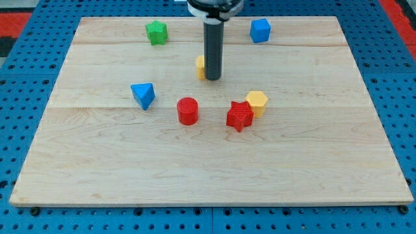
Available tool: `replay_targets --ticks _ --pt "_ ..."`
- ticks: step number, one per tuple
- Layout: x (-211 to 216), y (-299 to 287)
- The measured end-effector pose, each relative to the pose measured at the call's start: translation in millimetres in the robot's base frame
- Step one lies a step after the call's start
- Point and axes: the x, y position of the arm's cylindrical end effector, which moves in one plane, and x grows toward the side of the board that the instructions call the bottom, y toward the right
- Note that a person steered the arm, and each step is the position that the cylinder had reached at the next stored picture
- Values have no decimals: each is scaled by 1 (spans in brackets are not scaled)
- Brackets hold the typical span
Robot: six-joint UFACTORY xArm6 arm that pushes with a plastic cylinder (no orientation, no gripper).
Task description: Move yellow hexagon to the bottom of yellow heart
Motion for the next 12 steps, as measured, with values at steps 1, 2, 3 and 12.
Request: replay_targets --ticks 1,2,3,12 --pt "-26 -10" --pt "4 2" --pt "52 51" --pt "60 66"
